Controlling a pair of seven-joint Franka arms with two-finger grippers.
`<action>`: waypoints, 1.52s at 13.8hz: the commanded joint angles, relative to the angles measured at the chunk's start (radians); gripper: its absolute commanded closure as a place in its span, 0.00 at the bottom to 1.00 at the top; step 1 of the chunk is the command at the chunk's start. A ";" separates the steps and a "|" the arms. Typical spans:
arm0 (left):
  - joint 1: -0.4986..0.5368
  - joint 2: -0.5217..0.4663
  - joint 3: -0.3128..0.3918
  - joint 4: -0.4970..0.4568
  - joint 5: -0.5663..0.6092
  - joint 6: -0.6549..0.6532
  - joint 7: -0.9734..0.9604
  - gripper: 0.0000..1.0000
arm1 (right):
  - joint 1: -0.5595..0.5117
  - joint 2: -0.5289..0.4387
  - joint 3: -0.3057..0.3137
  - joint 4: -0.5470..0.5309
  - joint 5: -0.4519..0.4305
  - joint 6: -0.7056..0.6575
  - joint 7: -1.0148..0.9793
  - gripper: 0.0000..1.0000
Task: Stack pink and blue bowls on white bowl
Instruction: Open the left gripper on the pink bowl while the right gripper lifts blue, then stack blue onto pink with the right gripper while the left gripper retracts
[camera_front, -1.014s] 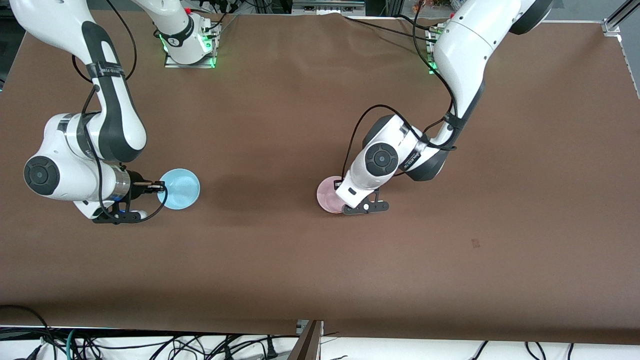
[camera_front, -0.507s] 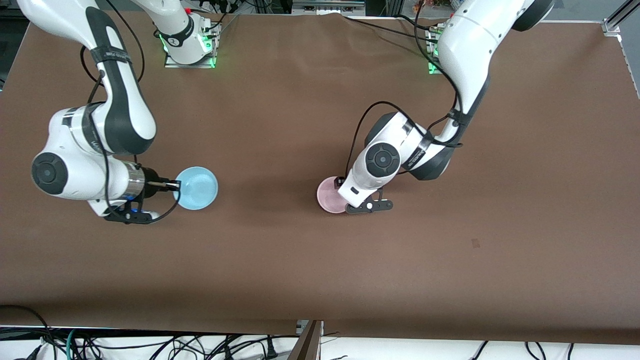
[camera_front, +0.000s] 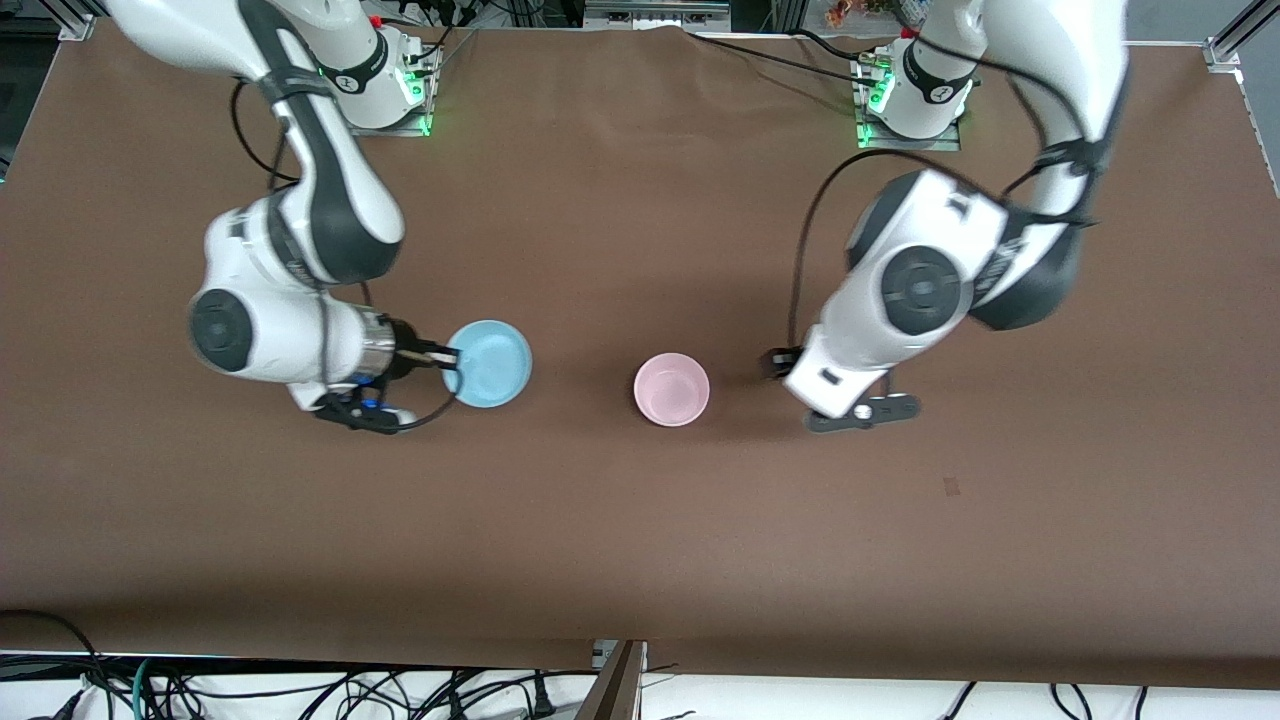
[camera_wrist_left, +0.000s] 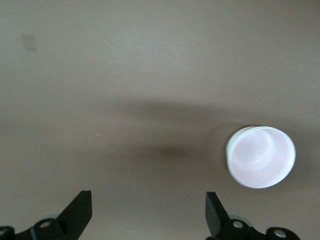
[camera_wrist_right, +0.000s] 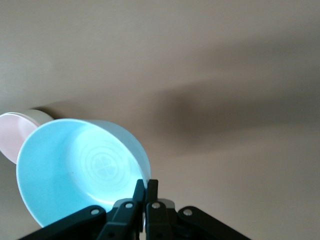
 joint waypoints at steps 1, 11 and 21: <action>0.099 -0.074 -0.008 -0.023 0.013 -0.071 0.217 0.00 | 0.127 0.063 -0.004 0.027 0.012 0.108 0.169 1.00; 0.323 -0.217 0.001 -0.030 0.010 -0.172 0.669 0.00 | 0.315 0.190 0.001 0.047 0.090 0.426 0.353 1.00; 0.174 -0.524 0.221 -0.432 0.000 0.169 0.647 0.00 | 0.336 0.241 0.000 0.047 0.077 0.587 0.350 1.00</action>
